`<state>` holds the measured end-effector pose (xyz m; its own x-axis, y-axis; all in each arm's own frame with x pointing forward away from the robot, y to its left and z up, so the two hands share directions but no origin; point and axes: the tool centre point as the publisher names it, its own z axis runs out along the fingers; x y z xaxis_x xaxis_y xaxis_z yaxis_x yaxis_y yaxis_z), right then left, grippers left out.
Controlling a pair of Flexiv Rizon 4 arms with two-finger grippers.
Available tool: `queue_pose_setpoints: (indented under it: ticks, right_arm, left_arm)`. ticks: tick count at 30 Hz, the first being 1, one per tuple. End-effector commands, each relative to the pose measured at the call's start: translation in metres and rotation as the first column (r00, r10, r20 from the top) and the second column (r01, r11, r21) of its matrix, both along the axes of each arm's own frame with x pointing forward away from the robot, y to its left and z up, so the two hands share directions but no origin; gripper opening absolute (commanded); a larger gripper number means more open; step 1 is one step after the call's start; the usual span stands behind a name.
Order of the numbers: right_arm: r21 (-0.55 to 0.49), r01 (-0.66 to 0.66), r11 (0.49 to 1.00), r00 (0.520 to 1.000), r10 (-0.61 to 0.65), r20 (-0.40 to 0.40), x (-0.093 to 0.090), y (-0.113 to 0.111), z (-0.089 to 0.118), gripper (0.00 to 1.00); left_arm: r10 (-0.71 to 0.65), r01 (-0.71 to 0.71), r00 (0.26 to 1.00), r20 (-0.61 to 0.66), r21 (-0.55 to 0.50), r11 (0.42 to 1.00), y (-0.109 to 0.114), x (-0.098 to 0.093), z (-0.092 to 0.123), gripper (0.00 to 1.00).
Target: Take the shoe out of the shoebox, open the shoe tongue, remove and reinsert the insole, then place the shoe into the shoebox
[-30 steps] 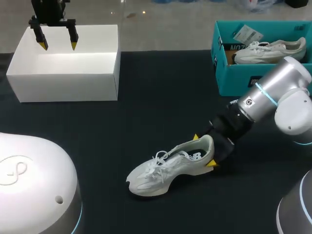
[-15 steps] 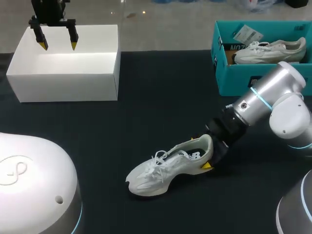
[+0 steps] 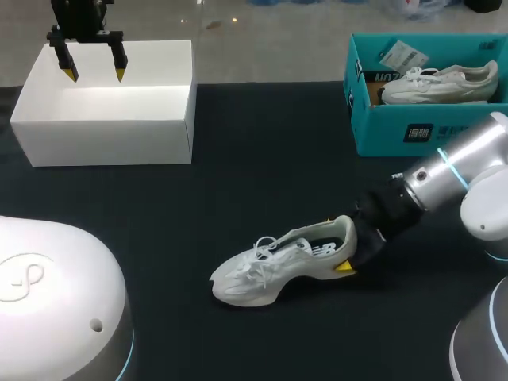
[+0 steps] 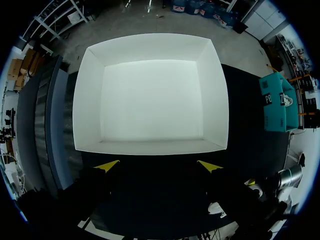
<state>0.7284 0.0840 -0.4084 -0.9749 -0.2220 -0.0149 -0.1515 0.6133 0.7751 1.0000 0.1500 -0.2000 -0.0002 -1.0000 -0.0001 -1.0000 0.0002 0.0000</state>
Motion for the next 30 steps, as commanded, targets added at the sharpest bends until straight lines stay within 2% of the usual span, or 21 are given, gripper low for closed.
queue_pose_setpoints:
  ticks: [1, 11, 20, 30]
  right_arm:
    - [0.023, 0.11, 0.994, 0.992, -0.111, 0.066, -0.017, -0.018, 0.013, 0.0]
    - [0.04, 0.198, 0.979, 0.977, -0.2, 0.069, -0.024, -0.025, 0.009, 0.0]
    - [0.036, 0.216, 0.976, 0.975, -0.218, 0.047, -0.035, -0.026, 0.001, 0.0]
    - [0.014, 0.226, 0.974, 0.974, -0.226, 0.024, -0.038, -0.031, -0.008, 0.0]
  left_arm:
    - [0.0, 0.0, 1.0, 0.0, 0.0, 1.0, 0.0, 0.0, 0.0, 1.0]
    - [0.0, 0.0, 1.0, 0.0, 0.0, 1.0, 0.0, 0.0, 0.0, 1.0]
    - [0.0, 0.0, 1.0, 0.0, 0.0, 1.0, 0.0, 0.0, 0.0, 1.0]
    - [0.0, 0.0, 1.0, 0.0, 0.0, 1.0, 0.0, 0.0, 0.0, 1.0]
